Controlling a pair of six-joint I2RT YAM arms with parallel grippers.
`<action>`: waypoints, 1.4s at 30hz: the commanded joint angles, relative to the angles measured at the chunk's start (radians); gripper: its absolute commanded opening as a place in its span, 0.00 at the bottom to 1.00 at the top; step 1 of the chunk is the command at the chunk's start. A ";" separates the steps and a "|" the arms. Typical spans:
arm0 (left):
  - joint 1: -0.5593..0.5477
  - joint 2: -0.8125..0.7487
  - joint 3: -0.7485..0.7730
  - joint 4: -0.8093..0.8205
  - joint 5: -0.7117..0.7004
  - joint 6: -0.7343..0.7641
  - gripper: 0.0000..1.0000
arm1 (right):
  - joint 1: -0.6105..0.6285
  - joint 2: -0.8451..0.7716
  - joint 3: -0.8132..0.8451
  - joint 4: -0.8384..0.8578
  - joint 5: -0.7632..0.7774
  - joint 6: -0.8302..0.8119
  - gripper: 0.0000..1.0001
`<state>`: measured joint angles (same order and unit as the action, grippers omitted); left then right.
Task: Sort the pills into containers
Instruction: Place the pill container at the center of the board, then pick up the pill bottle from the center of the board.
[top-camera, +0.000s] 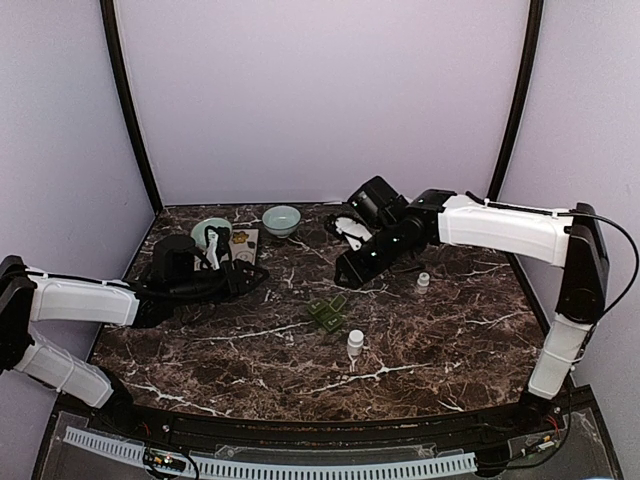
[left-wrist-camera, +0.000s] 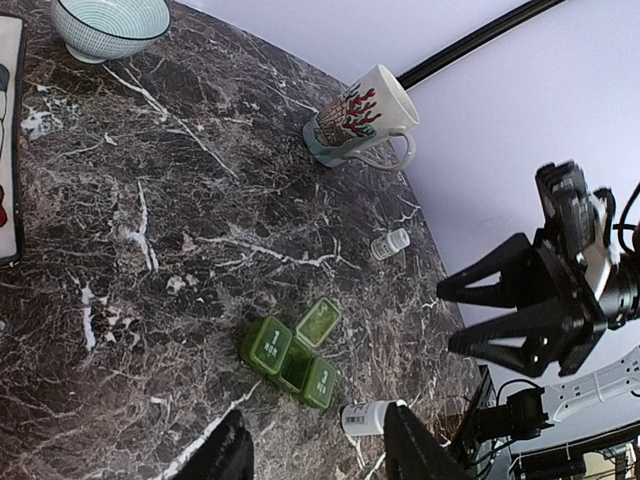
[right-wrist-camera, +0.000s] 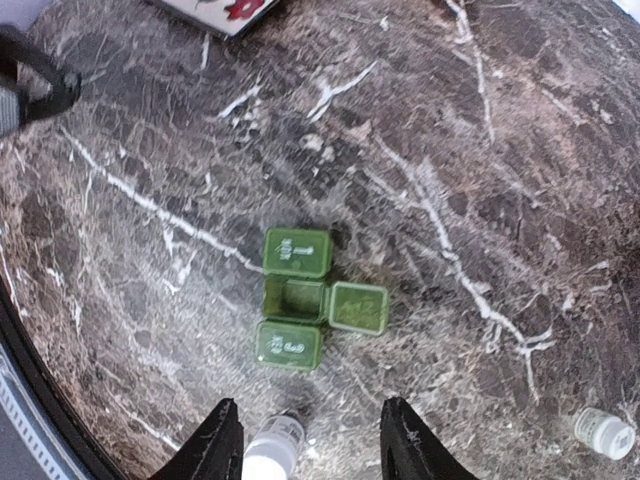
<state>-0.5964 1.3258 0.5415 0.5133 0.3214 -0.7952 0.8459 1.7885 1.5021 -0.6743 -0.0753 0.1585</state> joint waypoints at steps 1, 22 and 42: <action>0.001 -0.008 0.016 -0.022 0.006 0.027 0.48 | 0.069 -0.041 -0.040 -0.079 0.130 0.056 0.47; -0.003 -0.012 -0.013 -0.002 -0.001 0.024 0.48 | 0.192 -0.010 -0.105 -0.176 0.120 0.153 0.53; -0.004 0.001 -0.008 0.005 -0.003 0.024 0.48 | 0.196 0.044 -0.145 -0.133 0.101 0.150 0.53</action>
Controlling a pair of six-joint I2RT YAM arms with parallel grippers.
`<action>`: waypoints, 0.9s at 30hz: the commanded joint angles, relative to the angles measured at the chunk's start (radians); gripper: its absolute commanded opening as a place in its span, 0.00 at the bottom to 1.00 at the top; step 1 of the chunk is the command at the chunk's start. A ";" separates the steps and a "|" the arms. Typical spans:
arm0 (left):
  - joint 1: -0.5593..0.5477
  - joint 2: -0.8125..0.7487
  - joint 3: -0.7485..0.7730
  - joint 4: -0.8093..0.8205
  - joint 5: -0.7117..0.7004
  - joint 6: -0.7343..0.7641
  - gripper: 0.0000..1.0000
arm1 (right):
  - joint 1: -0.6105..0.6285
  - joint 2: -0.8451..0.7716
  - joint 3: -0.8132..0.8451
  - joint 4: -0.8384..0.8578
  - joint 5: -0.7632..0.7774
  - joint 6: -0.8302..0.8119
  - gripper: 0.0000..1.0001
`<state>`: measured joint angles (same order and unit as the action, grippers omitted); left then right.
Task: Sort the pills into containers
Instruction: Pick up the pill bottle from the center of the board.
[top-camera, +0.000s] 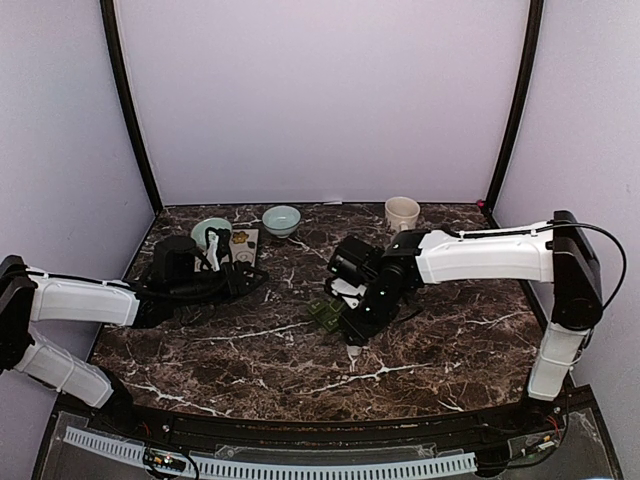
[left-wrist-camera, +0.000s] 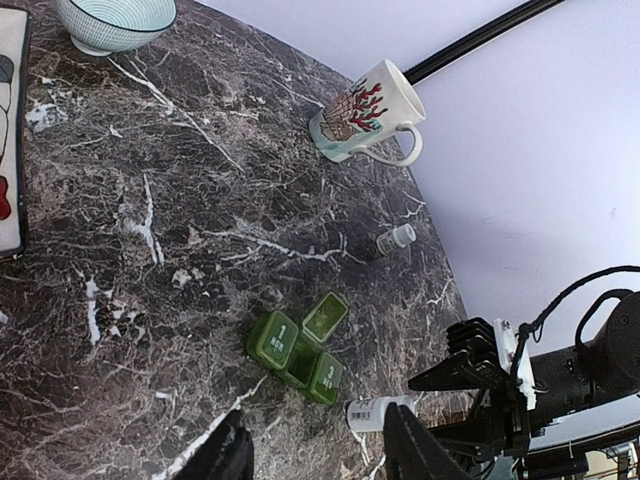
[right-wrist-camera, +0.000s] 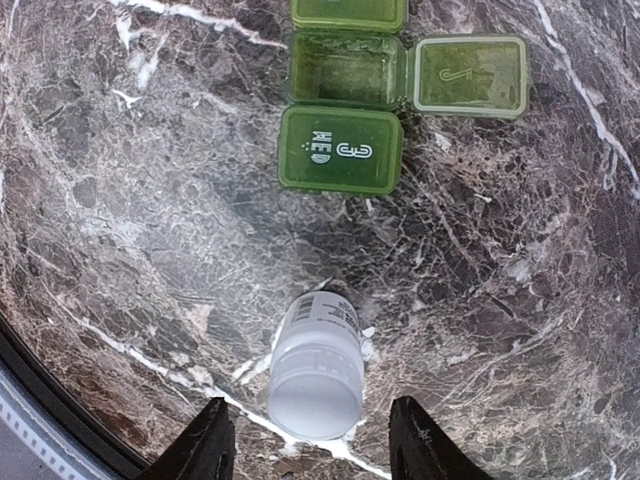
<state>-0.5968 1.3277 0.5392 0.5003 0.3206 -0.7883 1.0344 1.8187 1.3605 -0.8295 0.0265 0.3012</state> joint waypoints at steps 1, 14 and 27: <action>-0.003 -0.001 -0.007 0.018 -0.002 0.016 0.48 | 0.007 0.016 -0.003 0.023 0.000 0.005 0.53; -0.003 -0.012 -0.016 0.018 -0.006 0.011 0.48 | 0.006 0.036 -0.004 0.033 -0.001 -0.005 0.51; -0.004 -0.024 -0.026 0.020 -0.011 0.004 0.48 | 0.007 0.042 -0.016 0.042 -0.002 -0.006 0.47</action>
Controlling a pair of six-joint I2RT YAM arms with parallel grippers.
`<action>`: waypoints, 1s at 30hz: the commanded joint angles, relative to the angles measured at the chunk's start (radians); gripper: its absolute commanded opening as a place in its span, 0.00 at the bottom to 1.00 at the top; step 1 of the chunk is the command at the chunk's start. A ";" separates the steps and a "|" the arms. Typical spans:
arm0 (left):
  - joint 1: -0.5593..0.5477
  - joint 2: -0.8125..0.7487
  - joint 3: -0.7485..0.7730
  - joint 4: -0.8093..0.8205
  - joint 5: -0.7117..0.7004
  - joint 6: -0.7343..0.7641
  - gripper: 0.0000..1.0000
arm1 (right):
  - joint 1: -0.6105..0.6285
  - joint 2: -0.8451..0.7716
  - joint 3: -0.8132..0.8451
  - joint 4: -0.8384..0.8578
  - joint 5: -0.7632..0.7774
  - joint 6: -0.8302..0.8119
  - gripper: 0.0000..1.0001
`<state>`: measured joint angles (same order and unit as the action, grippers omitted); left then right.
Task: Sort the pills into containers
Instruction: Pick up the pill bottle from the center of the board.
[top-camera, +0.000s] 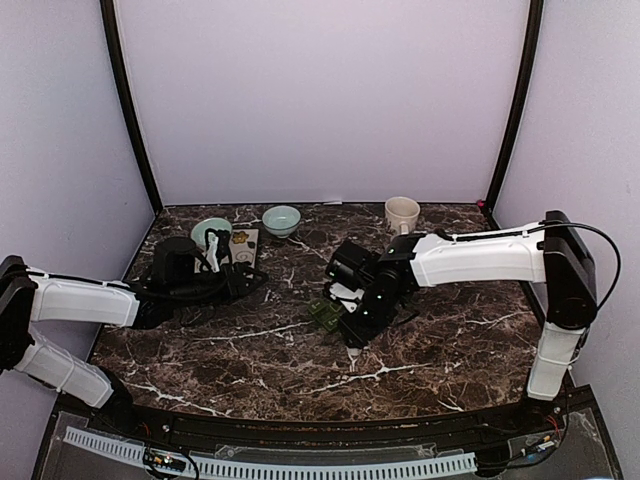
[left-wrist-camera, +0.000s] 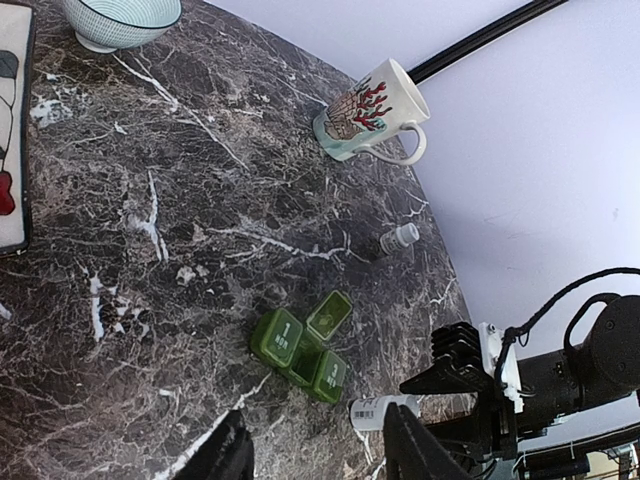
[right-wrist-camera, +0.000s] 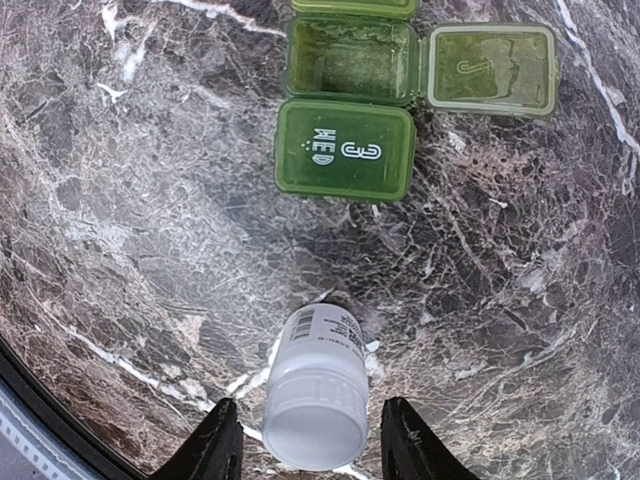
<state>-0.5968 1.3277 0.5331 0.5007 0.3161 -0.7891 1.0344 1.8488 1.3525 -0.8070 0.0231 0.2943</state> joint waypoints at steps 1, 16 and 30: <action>-0.004 -0.025 -0.020 0.019 -0.006 0.006 0.48 | 0.007 0.013 -0.009 0.020 0.002 0.001 0.46; -0.006 -0.025 -0.018 0.021 -0.007 0.003 0.48 | 0.007 0.027 -0.011 0.024 -0.005 -0.005 0.19; -0.006 -0.032 0.016 0.056 0.060 0.027 0.48 | -0.037 -0.087 0.087 0.039 -0.088 -0.022 0.00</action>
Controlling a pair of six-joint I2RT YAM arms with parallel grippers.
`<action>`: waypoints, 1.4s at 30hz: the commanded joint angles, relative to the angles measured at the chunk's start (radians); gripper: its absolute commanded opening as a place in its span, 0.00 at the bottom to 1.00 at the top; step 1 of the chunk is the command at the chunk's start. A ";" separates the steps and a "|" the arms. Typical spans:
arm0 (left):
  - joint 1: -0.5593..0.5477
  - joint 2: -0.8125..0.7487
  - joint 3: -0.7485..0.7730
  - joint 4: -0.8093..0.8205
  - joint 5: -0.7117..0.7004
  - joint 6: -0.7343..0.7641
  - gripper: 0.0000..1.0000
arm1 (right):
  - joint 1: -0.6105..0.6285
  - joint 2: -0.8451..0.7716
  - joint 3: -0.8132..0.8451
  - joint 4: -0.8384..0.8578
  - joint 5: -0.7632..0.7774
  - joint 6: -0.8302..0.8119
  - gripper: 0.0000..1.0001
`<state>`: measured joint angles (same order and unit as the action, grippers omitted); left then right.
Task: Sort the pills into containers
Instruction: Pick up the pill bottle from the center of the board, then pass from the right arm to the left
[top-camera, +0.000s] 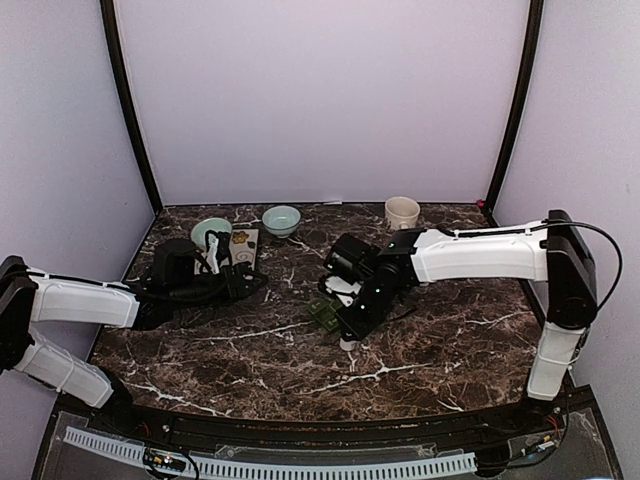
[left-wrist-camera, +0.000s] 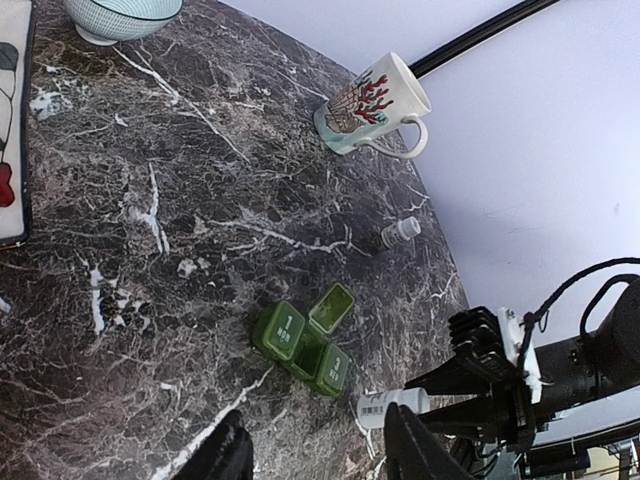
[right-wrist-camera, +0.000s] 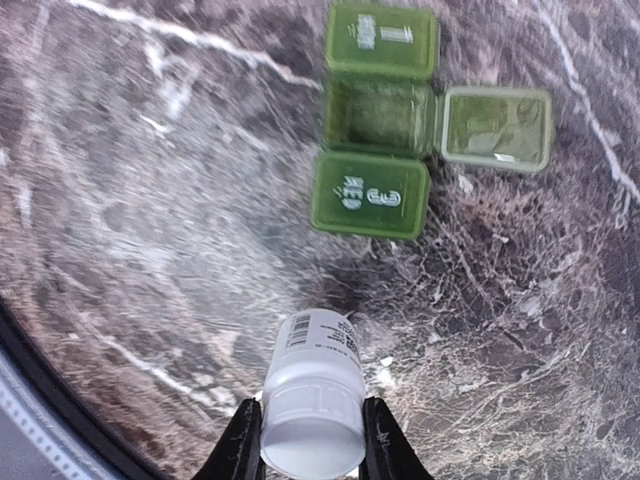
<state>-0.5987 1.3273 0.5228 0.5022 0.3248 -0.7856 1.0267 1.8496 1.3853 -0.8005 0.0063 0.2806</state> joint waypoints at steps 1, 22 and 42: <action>-0.005 -0.031 0.033 0.064 0.069 0.022 0.48 | -0.041 -0.104 0.060 0.047 -0.098 -0.008 0.00; 0.022 0.088 0.161 0.441 0.454 -0.114 0.48 | -0.222 -0.249 0.014 0.544 -0.687 0.214 0.00; 0.031 0.206 0.188 0.774 0.598 -0.351 0.49 | -0.260 -0.200 0.016 0.704 -0.837 0.344 0.00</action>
<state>-0.5739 1.5188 0.6743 1.1824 0.8806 -1.0882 0.7757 1.6192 1.3998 -0.1738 -0.7910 0.5980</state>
